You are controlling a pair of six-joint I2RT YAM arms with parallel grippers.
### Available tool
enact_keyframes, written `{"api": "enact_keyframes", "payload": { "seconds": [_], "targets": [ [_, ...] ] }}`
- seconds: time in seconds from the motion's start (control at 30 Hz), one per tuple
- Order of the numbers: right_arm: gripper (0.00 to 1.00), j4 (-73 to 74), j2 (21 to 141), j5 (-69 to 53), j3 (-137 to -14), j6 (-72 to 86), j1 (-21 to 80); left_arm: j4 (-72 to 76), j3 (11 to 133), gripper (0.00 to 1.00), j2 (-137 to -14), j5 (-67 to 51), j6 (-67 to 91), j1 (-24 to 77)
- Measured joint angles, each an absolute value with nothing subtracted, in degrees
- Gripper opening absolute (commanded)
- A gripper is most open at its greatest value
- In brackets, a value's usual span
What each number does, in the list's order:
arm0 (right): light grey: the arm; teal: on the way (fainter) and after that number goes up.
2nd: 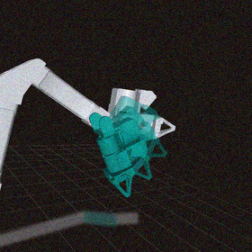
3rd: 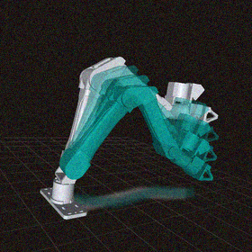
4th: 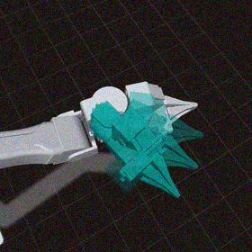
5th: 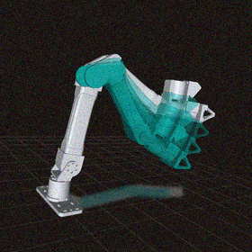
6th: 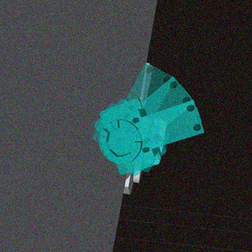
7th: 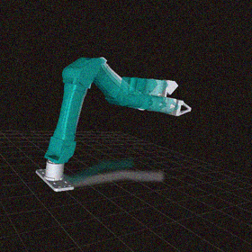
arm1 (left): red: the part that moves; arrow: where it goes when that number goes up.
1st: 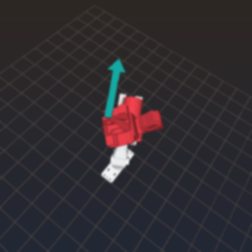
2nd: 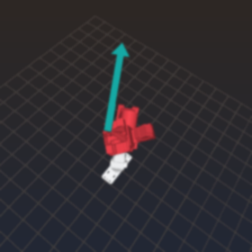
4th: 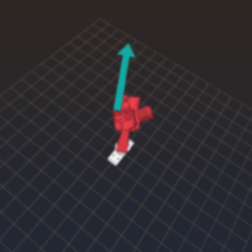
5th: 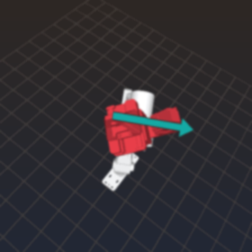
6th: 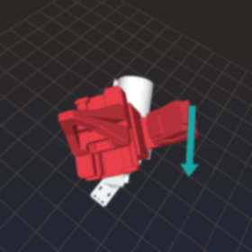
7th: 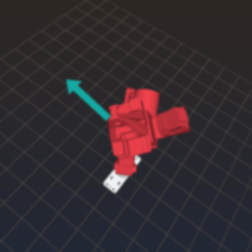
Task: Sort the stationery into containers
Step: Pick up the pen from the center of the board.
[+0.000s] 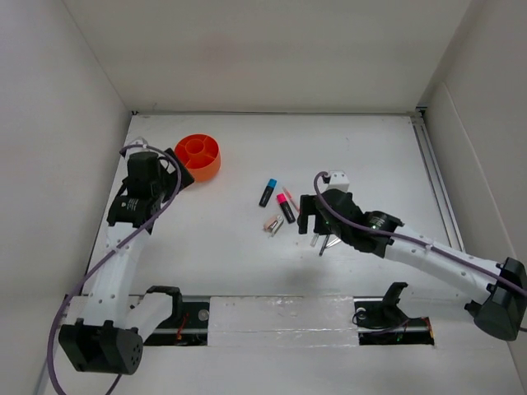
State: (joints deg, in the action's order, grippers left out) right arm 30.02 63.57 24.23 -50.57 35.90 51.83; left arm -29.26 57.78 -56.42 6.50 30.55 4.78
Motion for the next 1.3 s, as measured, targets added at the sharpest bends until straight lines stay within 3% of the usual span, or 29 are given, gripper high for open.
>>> {"api": "enact_keyframes", "payload": {
  "seconds": [0.3, 0.5, 0.8, 1.03, 1.3],
  "targets": [
    [0.98, 25.8, 67.1, 21.0, -51.7, 32.5, 47.0, -26.2, 54.7, 1.0, -50.2, 2.7, 28.9, 7.2],
    [0.8, 21.7, 69.9, 14.1, -50.8, 29.1, 39.6, -25.0, 54.7, 1.0, -49.2, 0.8, 28.3, 7.2],
    [0.63, 20.5, 86.0, 8.9, -58.1, 22.2, 36.7, -24.6, 54.6, 1.0, -52.2, -2.8, 27.3, 7.3],
    [0.63, 20.6, 91.5, 8.4, -58.7, 20.7, 36.7, -24.6, 54.6, 1.0, -52.1, -3.1, 27.2, 7.3],
    [0.63, 20.1, 89.1, 8.4, -58.7, 20.5, 36.3, -24.6, 54.6, 1.0, -52.1, -3.5, 27.0, 7.3]
  ]
}}
